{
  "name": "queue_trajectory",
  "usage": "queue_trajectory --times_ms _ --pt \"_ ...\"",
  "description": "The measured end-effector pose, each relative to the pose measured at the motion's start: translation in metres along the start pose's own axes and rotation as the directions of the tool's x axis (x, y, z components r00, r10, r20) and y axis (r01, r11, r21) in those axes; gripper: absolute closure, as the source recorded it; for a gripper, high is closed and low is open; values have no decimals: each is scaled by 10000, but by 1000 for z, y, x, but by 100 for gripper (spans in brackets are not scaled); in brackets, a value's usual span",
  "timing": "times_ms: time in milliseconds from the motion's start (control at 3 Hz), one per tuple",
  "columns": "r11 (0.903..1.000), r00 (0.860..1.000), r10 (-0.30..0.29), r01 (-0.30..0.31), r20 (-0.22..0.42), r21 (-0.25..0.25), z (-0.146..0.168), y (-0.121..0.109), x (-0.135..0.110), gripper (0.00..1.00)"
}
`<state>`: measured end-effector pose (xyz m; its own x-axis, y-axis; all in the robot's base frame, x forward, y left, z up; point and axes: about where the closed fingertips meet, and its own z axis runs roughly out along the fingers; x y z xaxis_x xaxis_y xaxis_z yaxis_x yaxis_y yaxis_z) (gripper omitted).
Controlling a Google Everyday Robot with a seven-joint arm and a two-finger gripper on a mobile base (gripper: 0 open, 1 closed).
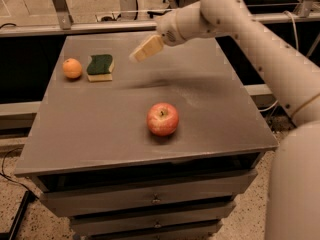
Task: Move sponge near orange
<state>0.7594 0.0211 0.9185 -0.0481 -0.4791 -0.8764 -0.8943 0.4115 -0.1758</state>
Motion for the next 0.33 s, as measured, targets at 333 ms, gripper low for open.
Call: queue_trajectory --times_ms 333 --pt "9989 9998 201 -203 55 423 -21 -14 12 0"
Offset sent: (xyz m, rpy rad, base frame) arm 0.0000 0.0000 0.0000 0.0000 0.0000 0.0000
